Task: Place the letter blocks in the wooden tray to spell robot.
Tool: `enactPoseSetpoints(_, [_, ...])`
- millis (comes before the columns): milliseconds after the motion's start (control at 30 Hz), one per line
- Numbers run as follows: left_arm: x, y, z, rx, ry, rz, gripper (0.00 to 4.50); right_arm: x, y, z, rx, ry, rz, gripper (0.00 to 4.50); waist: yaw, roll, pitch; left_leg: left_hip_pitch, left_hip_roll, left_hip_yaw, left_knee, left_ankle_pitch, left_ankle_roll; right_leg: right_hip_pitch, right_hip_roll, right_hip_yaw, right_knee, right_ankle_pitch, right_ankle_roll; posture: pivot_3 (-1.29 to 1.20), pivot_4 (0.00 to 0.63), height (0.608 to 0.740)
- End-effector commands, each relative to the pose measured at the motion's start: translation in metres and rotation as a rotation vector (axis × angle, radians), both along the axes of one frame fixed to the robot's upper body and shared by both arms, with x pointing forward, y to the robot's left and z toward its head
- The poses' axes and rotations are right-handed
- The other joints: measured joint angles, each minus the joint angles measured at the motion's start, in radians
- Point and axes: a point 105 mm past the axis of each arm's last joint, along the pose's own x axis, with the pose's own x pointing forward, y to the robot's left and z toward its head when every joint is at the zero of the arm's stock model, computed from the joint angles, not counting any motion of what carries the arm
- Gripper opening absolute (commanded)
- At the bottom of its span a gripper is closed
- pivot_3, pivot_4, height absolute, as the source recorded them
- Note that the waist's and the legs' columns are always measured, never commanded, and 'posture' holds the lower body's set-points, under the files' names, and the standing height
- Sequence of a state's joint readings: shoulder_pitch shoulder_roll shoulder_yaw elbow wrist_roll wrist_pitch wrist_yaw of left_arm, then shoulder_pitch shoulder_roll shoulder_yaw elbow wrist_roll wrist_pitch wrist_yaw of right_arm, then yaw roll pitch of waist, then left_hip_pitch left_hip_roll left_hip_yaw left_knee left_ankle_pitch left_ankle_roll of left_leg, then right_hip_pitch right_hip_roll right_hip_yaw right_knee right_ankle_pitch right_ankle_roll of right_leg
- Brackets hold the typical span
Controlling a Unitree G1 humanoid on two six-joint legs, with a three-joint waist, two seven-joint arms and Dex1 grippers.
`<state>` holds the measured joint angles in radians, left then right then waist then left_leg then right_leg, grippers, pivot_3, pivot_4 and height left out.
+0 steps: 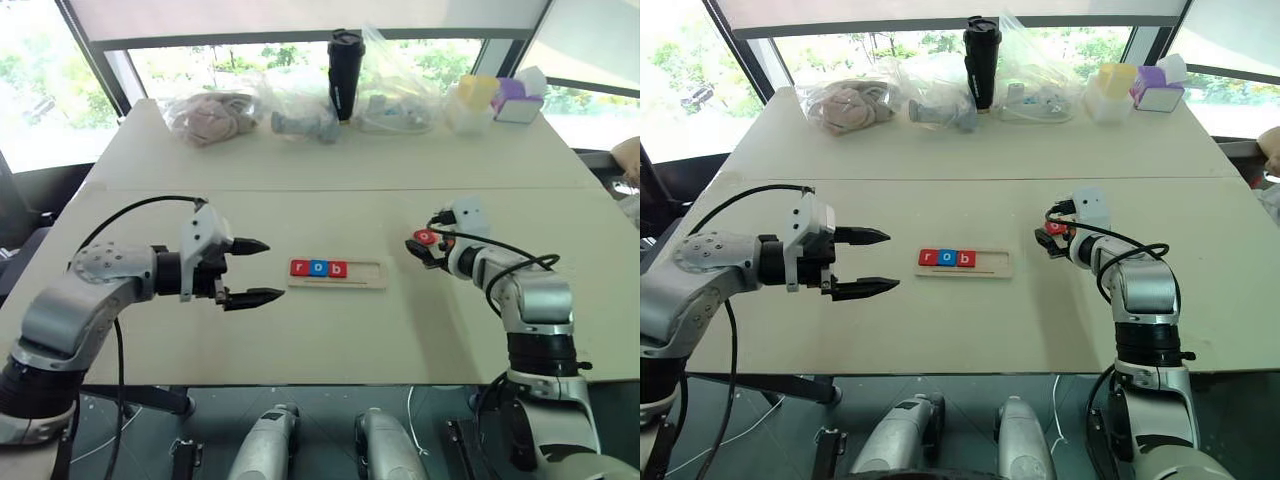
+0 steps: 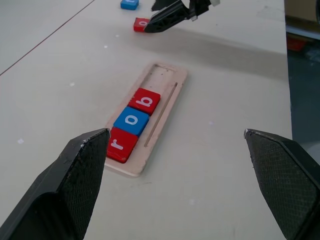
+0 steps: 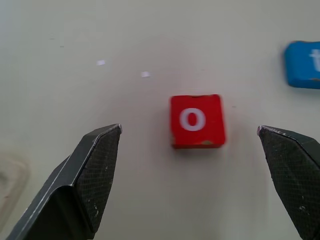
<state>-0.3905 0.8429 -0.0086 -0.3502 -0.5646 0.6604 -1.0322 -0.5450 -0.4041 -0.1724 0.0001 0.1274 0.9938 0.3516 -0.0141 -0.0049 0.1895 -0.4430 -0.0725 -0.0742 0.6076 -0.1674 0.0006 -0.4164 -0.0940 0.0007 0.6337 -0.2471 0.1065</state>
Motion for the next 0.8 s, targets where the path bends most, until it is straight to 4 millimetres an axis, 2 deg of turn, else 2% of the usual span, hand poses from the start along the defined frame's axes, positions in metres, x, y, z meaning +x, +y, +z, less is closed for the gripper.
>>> enactPoseSetpoints(33, [0.003, -0.001, 0.004, 0.018, -0.043, -0.008, 4.50, 0.007, -0.002, 0.007, 0.005, -0.033, -0.026, 4.46, 0.000, 0.000, 0.000, 0.000, 0.000, 0.000, 0.000, 0.000, 0.000, 0.000, 0.001, 0.000, 0.000, 0.000, 0.000, 0.00, 0.150, 0.740])
enactPoseSetpoints(100, [0.003, -0.001, 0.003, 0.017, -0.042, -0.009, 4.50, 0.010, -0.001, 0.004, 0.019, -0.023, -0.029, 4.46, 0.000, 0.000, 0.000, 0.000, 0.000, 0.000, 0.000, 0.000, 0.000, 0.000, 0.001, 0.000, 0.000, 0.000, 0.000, 0.00, 0.150, 0.740])
enactPoseSetpoints(200, [0.003, -0.001, 0.002, 0.017, -0.041, -0.001, 4.50, 0.014, 0.012, -0.001, 0.026, -0.002, 0.018, 4.46, -0.002, 0.000, 0.000, 0.000, 0.000, 0.000, 0.000, 0.000, 0.000, 0.000, 0.001, 0.000, 0.000, 0.000, 0.000, 0.00, 0.150, 0.740])
enactPoseSetpoints(233, [0.003, 0.000, 0.002, 0.018, -0.041, 0.002, 4.50, 0.015, 0.014, -0.003, 0.022, 0.000, 0.020, 4.23, -0.003, 0.000, 0.000, 0.000, 0.000, 0.000, 0.000, 0.000, 0.000, 0.001, 0.001, 0.000, 0.000, 0.000, 0.000, 0.00, 0.150, 0.740])
enactPoseSetpoints(333, [0.002, 0.000, 0.001, 0.018, -0.041, 0.007, 4.50, 0.018, 0.016, -0.006, 0.007, 0.001, 0.012, 3.21, -0.004, 0.000, 0.000, 0.001, 0.001, 0.000, 0.001, 0.000, 0.000, 0.001, 0.002, 0.000, 0.000, 0.000, 0.000, 0.00, 0.150, 0.740])
enactPoseSetpoints(467, [0.002, 0.000, 0.001, 0.018, -0.040, 0.013, 4.50, 0.021, 0.013, -0.007, -0.023, -0.004, -0.005, 1.24, -0.003, 0.000, 0.000, 0.001, 0.001, 0.000, 0.001, 0.000, 0.000, 0.002, 0.002, 0.000, 0.000, 0.000, 0.000, 0.00, 0.150, 0.740])
enactPoseSetpoints(567, [0.002, 0.001, 0.000, 0.018, -0.040, 0.016, 4.50, 0.020, 0.008, -0.004, -0.027, -0.010, -0.025, 1.16, -0.003, 0.000, 0.000, 0.001, 0.001, 0.000, 0.001, 0.000, 0.000, 0.002, 0.002, 0.000, 0.000, 0.000, 0.000, 0.00, 0.150, 0.740])
enactPoseSetpoints(667, [0.001, 0.001, 0.000, 0.018, -0.039, 0.018, 4.50, 0.012, -0.003, 0.009, -0.043, -0.040, -0.059, 1.16, 0.001, 0.000, 0.000, 0.001, 0.001, 0.000, 0.001, 0.000, 0.000, 0.002, 0.002, 0.000, 0.000, 0.000, 0.000, 0.00, 0.150, 0.740])
enactPoseSetpoints(800, [0.003, 0.001, 0.000, 0.015, -0.042, 0.018, 4.50, -0.012, -0.017, 0.023, -0.085, -0.044, -0.105, 1.16, 0.005, 0.000, 0.000, 0.000, 0.000, -0.001, 0.001, 0.000, 0.000, 0.001, 0.002, 0.000, 0.000, 0.000, 0.000, 0.00, 0.150, 0.740])
